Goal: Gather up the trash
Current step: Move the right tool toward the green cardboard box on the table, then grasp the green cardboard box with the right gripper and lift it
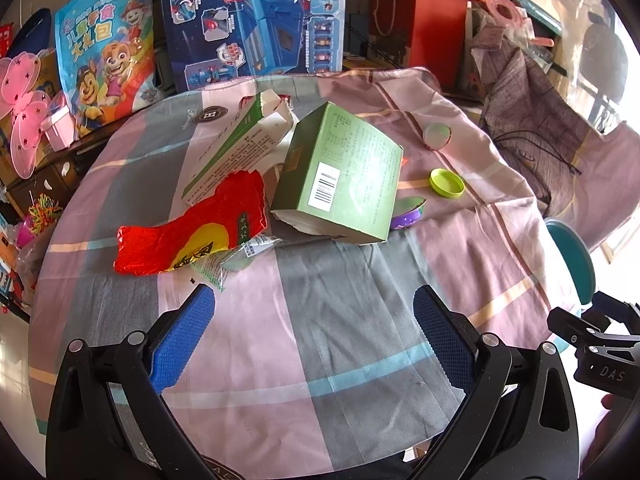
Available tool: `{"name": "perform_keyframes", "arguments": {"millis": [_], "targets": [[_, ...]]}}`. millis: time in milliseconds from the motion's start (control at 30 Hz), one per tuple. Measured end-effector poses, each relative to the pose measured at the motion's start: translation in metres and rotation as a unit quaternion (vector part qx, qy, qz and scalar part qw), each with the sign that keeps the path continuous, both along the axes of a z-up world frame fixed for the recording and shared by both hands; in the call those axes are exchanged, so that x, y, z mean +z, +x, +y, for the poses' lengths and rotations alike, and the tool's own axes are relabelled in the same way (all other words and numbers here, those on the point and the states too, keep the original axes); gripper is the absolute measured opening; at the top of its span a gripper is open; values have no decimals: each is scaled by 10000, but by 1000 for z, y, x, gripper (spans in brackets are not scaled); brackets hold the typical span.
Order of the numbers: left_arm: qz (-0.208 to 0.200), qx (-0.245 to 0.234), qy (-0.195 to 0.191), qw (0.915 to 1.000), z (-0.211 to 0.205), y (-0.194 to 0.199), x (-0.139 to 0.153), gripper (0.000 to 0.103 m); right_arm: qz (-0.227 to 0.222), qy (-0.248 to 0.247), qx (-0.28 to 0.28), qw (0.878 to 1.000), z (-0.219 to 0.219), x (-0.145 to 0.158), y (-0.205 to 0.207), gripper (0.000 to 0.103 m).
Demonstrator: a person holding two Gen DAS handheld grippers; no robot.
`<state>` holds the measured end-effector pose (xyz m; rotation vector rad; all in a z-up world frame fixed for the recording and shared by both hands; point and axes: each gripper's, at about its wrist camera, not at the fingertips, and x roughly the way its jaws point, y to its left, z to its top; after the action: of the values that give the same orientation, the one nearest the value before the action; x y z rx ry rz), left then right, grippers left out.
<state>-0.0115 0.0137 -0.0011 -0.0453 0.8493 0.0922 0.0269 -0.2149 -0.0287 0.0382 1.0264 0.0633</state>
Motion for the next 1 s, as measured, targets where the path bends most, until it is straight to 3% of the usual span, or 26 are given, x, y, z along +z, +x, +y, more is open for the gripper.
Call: {"name": "perform_keyframes", "arguments": {"millis": [567, 1000], "targets": [[125, 16, 15, 9999, 9, 8, -10, 99, 96, -53, 209, 9997, 18, -1, 12, 97], [419, 416, -88, 9982, 90, 24, -23, 99, -155, -258, 1002, 9945, 85, 7, 47, 97]]}}
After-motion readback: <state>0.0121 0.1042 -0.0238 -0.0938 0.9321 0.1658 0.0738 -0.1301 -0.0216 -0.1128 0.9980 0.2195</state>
